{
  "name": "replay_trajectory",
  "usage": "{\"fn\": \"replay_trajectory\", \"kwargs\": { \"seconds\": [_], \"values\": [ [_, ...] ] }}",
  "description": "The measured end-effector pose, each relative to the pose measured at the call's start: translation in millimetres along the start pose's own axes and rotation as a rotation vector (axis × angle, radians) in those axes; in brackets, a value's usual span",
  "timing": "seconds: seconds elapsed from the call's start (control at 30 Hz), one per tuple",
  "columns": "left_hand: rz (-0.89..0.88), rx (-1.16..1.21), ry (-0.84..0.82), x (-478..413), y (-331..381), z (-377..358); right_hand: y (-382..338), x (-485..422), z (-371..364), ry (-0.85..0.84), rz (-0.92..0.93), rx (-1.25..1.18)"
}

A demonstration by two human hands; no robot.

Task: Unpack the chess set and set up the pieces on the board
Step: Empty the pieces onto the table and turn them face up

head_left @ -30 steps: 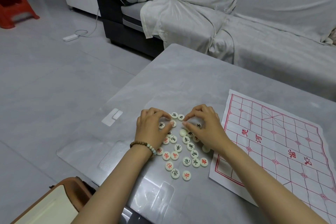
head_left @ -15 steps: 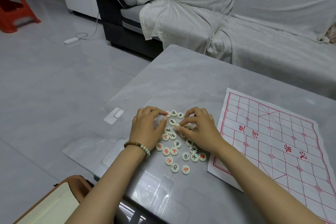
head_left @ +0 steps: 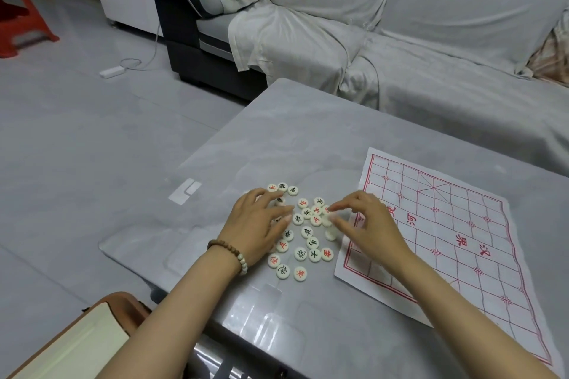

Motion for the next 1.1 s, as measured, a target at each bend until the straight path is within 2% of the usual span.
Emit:
{"fn": "replay_trajectory", "kwargs": {
  "seconds": [0.23, 0.5, 0.67, 0.87, 1.1],
  "values": [
    [-0.055, 0.017, 0.033, 1, 23, -5, 9, 24, -17, 0.007, -0.01, 0.107],
    [0.023, 0.013, 0.078, -1, 11, 4, 7, 19, -24, -0.025, -0.1, -0.077],
    [0.054, 0.033, 0.093, 4, 2, 8, 12, 11, -16, 0.061, -0.117, -0.104],
    [0.091, 0.045, 0.099, 7, -6, 12, 13, 7, -20, -0.023, -0.08, 0.009],
    [0.091, 0.042, 0.119, 7, -2, 17, 10, 4, -20, -0.016, -0.053, 0.051]
  ]
}}
Point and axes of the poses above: each hand's wrist, its own x-axis away from the middle knuckle, its own z-axis out of the back of the hand, y = z × x, the point moved 8 cm from there along -x, towards the middle knuckle, and after that the axes turned 3 degrees about x, right-handed, at the moved point
